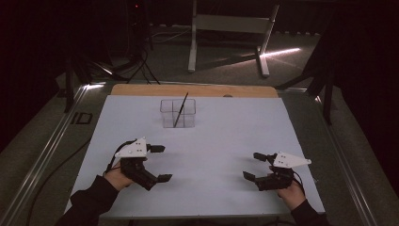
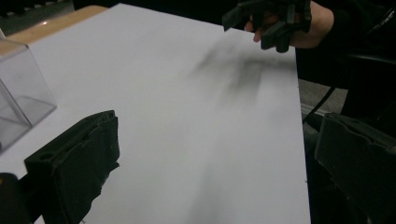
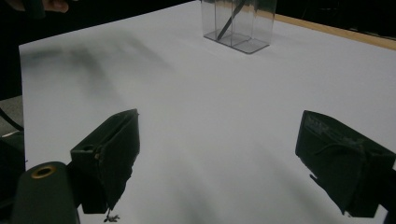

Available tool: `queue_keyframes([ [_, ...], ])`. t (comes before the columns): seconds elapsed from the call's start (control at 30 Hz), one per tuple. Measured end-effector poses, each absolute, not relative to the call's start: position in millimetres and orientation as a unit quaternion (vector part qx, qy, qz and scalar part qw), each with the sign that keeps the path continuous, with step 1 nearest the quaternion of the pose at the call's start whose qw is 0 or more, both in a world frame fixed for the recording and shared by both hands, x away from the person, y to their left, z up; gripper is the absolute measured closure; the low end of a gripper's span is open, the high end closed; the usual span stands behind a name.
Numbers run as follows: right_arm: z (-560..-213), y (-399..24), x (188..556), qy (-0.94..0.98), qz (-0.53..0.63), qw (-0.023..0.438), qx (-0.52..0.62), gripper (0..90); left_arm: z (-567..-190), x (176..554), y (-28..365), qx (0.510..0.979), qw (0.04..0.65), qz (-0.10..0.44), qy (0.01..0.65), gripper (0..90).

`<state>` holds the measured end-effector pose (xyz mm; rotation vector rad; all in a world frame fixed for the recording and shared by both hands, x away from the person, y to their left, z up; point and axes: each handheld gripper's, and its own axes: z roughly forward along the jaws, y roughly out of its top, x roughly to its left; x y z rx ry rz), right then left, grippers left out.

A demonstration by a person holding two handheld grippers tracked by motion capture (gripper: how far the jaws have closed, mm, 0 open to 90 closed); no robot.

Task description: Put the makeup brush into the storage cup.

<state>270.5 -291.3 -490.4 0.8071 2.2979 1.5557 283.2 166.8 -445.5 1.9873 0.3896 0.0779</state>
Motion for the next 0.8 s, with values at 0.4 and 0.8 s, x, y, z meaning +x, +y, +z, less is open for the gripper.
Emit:
queue_keyframes([
  [0.4, -490, -291, 270, 0.788, 0.536, 0.125, 0.277, 13.7, -467, 270, 171, 0.834, 0.522, 0.02, 0.178, 1.2],
  [0.8, -490, -290, 270, 0.789, 0.534, 0.123, 0.276, 13.7, -486, 256, 183, 0.828, 0.522, 0.02, 0.205, 1.2],
])
